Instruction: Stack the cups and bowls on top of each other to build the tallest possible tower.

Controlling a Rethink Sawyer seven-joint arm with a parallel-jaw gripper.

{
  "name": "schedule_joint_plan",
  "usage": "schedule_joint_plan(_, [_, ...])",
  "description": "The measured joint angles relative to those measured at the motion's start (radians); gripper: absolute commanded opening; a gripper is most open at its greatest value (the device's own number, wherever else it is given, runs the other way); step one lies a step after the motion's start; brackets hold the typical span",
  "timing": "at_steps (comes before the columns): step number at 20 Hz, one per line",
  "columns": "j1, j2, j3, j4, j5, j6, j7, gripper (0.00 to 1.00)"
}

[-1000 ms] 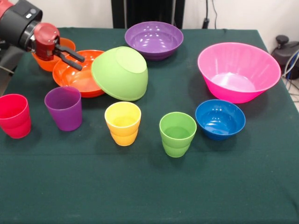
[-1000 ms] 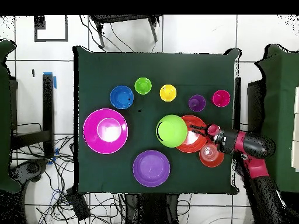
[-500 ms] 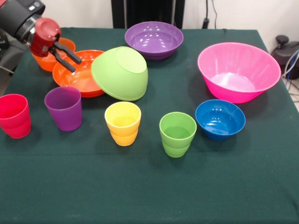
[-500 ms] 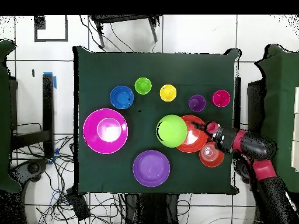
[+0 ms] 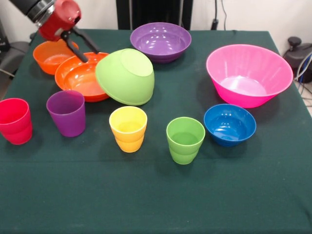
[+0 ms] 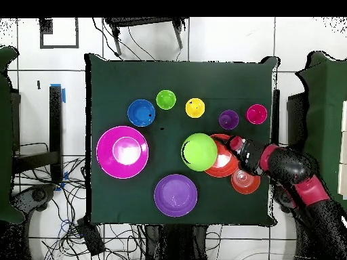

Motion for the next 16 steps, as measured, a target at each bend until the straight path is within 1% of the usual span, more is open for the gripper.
schedule_joint_plan(3, [0.035,-0.044,0.0,0.029,0.015,-0.046,0.046,1.0])
schedule_joint_plan(4, [0.053,-0.06,-0.001,0.041,0.021,-0.074,0.071,1.0])
schedule_joint_plan(6, [0.078,-0.074,-0.002,0.053,0.027,-0.116,0.101,1.0])
schedule_joint_plan(9, [0.116,-0.087,-0.006,0.063,0.032,-0.179,0.145,1.0])
schedule_joint_plan(11, [0.161,-0.097,-0.019,0.073,0.034,-0.252,0.188,1.0])
schedule_joint_plan(14, [0.2,-0.1,-0.034,0.079,0.035,-0.309,0.22,1.0])
schedule_joint_plan(16, [0.242,-0.105,-0.051,0.081,0.036,-0.357,0.251,1.0])
